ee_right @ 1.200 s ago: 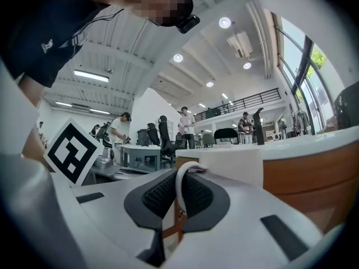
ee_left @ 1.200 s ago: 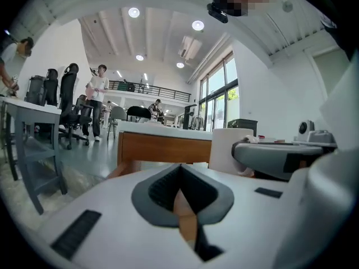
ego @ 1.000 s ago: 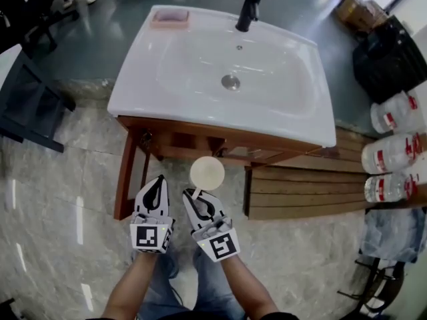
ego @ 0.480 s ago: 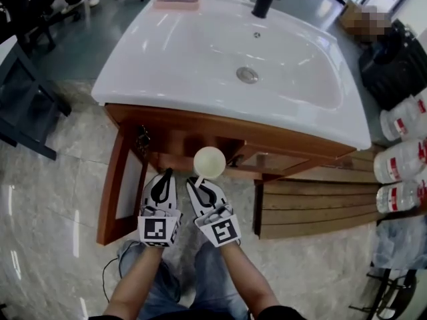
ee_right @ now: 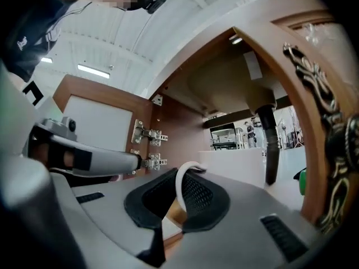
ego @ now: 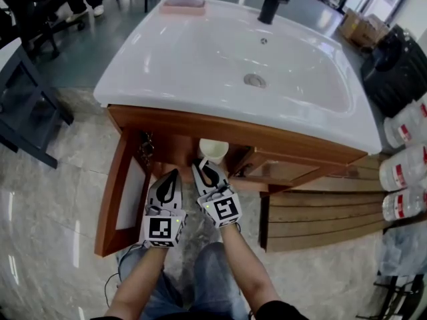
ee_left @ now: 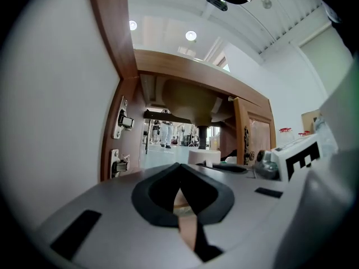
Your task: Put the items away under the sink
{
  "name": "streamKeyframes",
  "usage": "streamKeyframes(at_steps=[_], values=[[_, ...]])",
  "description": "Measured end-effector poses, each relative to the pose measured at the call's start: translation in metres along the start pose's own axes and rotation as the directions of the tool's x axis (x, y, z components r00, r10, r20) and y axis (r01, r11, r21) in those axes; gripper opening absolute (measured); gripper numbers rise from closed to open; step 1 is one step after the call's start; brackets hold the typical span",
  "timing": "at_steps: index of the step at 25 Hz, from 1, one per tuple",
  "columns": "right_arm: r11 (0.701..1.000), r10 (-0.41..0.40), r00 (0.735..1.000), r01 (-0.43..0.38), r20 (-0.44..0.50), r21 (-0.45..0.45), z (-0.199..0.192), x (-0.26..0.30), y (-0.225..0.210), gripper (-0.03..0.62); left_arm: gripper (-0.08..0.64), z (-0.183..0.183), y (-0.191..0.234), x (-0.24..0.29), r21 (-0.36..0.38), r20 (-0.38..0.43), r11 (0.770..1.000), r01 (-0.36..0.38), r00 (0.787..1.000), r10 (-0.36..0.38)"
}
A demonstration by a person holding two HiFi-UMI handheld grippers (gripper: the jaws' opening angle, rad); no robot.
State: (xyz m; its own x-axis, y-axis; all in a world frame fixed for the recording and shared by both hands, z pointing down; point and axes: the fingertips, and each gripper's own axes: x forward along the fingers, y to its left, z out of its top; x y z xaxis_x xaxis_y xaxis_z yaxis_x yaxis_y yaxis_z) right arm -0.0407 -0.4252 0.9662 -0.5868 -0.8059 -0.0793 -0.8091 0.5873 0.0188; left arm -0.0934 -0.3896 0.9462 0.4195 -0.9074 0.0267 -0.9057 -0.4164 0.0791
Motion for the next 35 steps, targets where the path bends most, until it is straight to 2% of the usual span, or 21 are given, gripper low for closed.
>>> streamKeyframes(at_steps=[7,9,13,17,19,22,25,29,33,35], values=[[0.999,-0.043,0.999,0.043,0.007,0.009,-0.013,0.006,-0.010,0.028,0.006,0.000,0.008,-0.002,0.002,0.003,1.000,-0.003,1.000,0.003],[0.998,-0.055,0.998,0.055,-0.011,0.011,-0.014,0.005,-0.010,0.054,0.006,0.001,0.009,-0.005,0.001,-0.009,1.000,-0.006,1.000,0.006],[0.995,-0.091,0.993,0.093,-0.078,0.027,-0.015,-0.012,-0.002,0.112,0.006,0.007,0.002,-0.017,-0.018,-0.056,1.000,0.005,0.998,-0.006],[0.981,-0.141,0.975,0.162,-0.171,0.111,0.004,-0.042,0.010,0.110,0.006,0.027,-0.013,-0.037,-0.053,-0.131,0.998,0.022,0.991,-0.029],[0.970,-0.158,0.962,0.193,-0.221,0.148,0.030,-0.060,0.017,0.092,0.006,0.048,-0.024,-0.051,-0.069,-0.173,0.997,0.033,0.984,-0.045],[0.958,-0.168,0.949,0.221,-0.268,0.182,0.090,-0.088,0.028,0.044,0.006,0.093,-0.044,-0.073,-0.114,-0.219,0.992,0.046,0.973,-0.070],[0.951,-0.178,0.937,0.242,-0.301,0.190,0.163,-0.109,0.039,0.020,0.006,0.157,-0.059,-0.094,-0.143,-0.245,0.988,0.058,0.965,-0.092],[0.942,-0.195,0.918,0.273,-0.347,0.193,0.258,-0.129,0.047,0.014,0.006,0.247,-0.073,-0.120,-0.139,-0.281,0.988,0.070,0.954,-0.107],[0.941,-0.204,0.925,0.276,-0.322,0.195,0.370,-0.140,0.057,0.012,0.006,0.335,-0.081,-0.147,-0.118,-0.292,0.989,0.085,0.949,-0.116],[0.955,-0.210,0.932,0.260,-0.295,0.142,0.418,-0.154,0.059,0.012,0.006,0.377,-0.084,-0.162,-0.097,-0.288,0.991,0.094,0.950,-0.119]])
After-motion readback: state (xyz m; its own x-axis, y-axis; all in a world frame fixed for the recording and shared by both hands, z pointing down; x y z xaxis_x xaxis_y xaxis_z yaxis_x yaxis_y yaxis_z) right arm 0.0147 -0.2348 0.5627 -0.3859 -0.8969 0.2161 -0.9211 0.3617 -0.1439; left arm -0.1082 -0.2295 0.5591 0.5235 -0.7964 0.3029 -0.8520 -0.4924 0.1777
